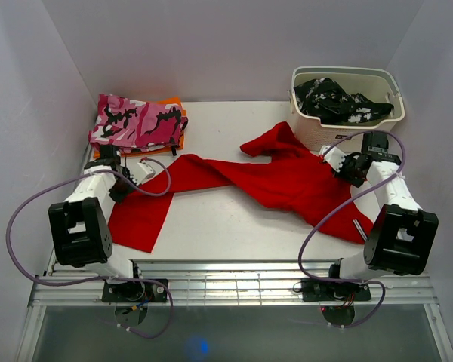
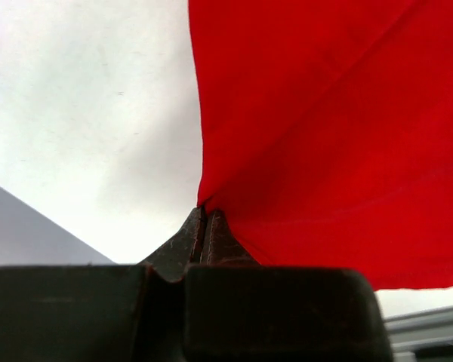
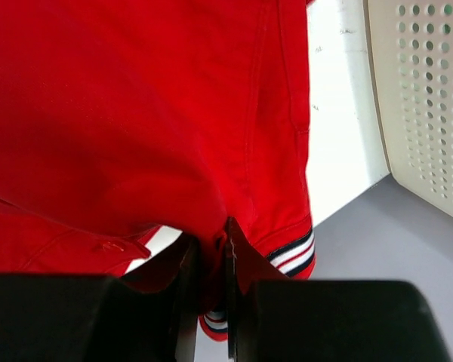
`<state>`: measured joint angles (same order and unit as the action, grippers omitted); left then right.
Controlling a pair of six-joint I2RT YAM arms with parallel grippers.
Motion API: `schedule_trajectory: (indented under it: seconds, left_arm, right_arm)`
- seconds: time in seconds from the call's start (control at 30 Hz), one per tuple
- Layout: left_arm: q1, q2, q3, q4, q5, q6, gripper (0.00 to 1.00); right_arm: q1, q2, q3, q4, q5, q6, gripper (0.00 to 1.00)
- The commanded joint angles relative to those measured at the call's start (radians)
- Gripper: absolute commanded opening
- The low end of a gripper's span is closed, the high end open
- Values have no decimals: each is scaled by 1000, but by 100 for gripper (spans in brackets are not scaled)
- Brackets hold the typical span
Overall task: Fold and stack the trousers
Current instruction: Flatten the trousers out
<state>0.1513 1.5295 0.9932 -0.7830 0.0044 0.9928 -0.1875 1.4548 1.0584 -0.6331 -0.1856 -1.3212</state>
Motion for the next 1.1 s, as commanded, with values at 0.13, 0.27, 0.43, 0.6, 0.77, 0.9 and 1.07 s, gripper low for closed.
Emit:
schedule_trajectory:
  seconds: [0.13,0.27,0.43,0.6,0.77,0.9,1.07]
  left_arm:
    - [117,90,126,99,-6,113,0]
    - [128,-3,98,56,138,168,0]
    - [129,-150,-4,84,218,256,38]
    - [128,-189,47,28,357,201,54]
    - [128,-111,139,5,416,51,55]
    - [129,-51,189,7,448,-37,55]
    - [128,40,210,30,434,-152,57]
  right_arm:
    - [-56,-30,96,-52,6,-52,13]
    - [-76,-46,178,-201,-64,-33,18]
    - [-78,-103,192,-324,-132,-56,54]
    - [-96,-50,305,-456,-198,31,70]
    - [-116,122,483,-605,-336,172,73]
    - [-148,288,604,-663,-393,394,77]
    - [-251,513,753,-563,-445,684,90]
